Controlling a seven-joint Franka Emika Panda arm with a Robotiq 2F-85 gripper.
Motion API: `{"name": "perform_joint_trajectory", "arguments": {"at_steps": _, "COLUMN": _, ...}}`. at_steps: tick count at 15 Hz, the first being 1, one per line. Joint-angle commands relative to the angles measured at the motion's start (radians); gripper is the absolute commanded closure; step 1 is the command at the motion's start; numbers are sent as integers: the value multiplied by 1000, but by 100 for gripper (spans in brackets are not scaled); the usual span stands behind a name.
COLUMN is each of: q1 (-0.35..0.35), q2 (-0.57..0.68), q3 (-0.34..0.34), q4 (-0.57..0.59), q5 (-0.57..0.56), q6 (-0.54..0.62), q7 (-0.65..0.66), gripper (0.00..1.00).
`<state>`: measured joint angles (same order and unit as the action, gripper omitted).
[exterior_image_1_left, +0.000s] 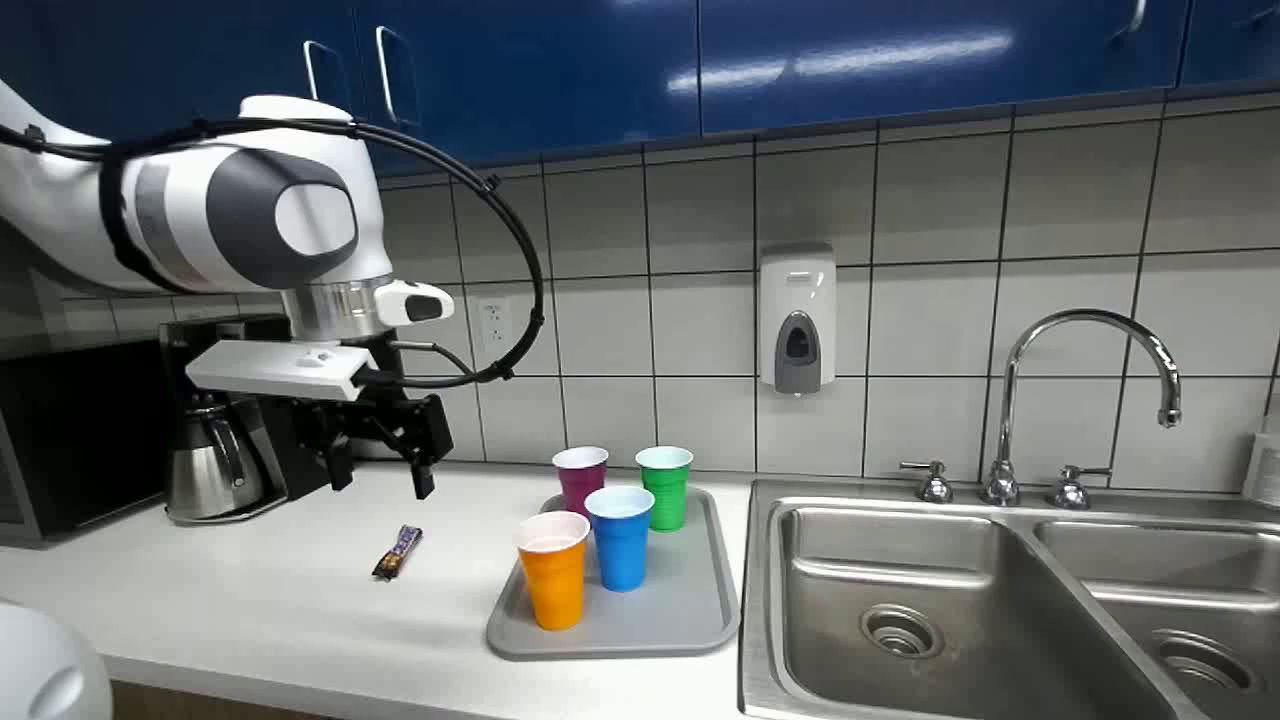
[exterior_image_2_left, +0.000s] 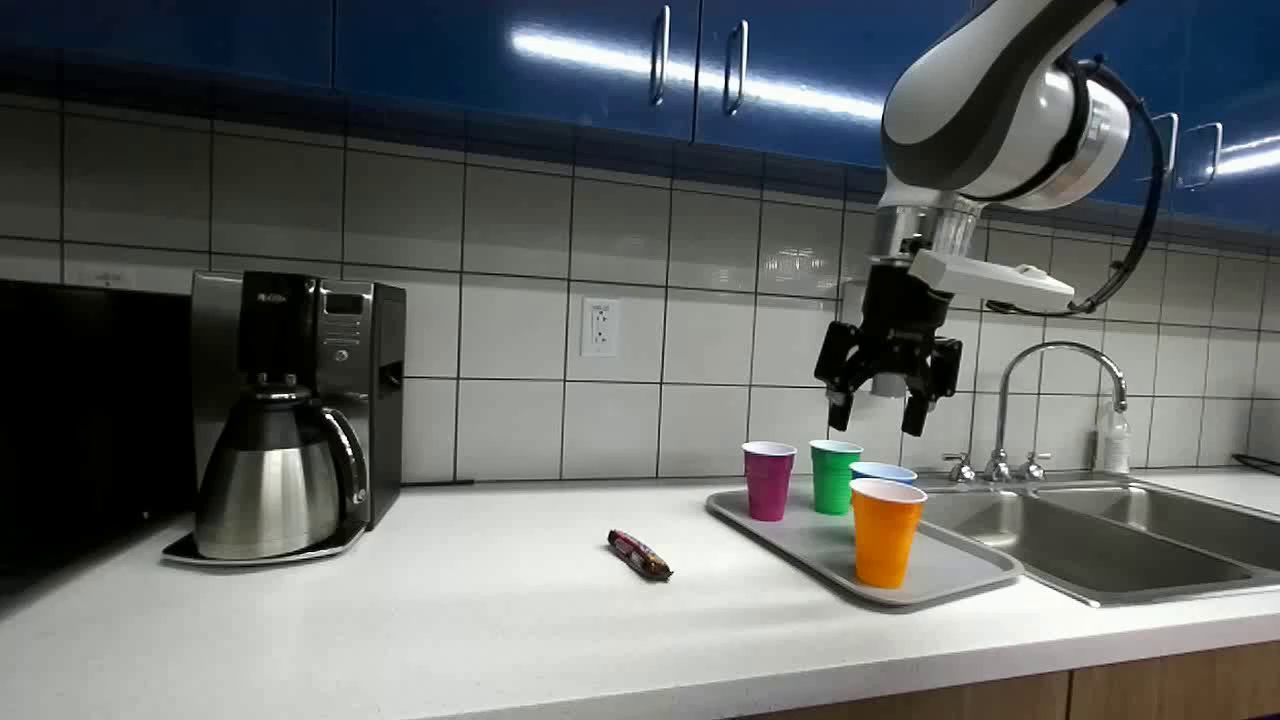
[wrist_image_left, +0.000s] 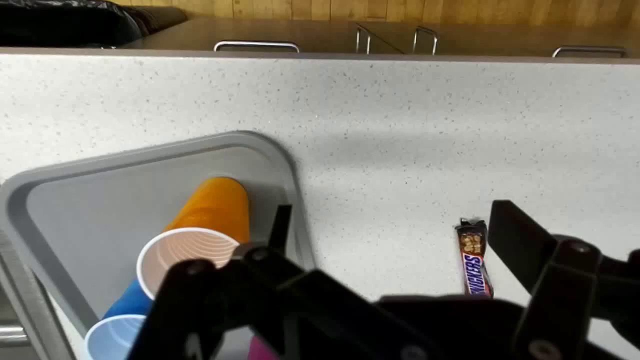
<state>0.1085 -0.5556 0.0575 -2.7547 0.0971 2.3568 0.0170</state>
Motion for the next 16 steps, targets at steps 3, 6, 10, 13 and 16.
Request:
{"name": "perform_joint_trajectory", "arguments": {"at_steps": 3, "q1": 0, "q2": 0, "q3": 0, "q4": 2, "q5": 0, "q6": -3, "q7": 0, "gripper": 0}}
{"name": "perform_joint_trajectory", "arguments": {"at_steps": 6, "q1": 0, "q2": 0, "q3": 0, "q4": 2, "q5": 0, "q6": -3, "q7": 0, "gripper": 0}}
{"name": "perform_joint_trajectory", "arguments": {"at_steps": 10, "q1": 0, "q2": 1, "q3": 0, "q4": 2, "q5": 0, "q6": -3, "q7": 0, "gripper": 0}}
{"name": "perform_joint_trajectory", "arguments": {"at_steps": 13, "q1": -9, "q2": -1, "q3": 19, "q4": -11, "q5": -21, "q6": 28, "q7": 17, "gripper": 0}}
{"name": "perform_joint_trajectory", "arguments": {"at_steps": 16, "q1": -14, "q2": 2, "q3": 26, "q4": -17, "q5": -39, "q6": 66, "q7": 22, "gripper": 0}}
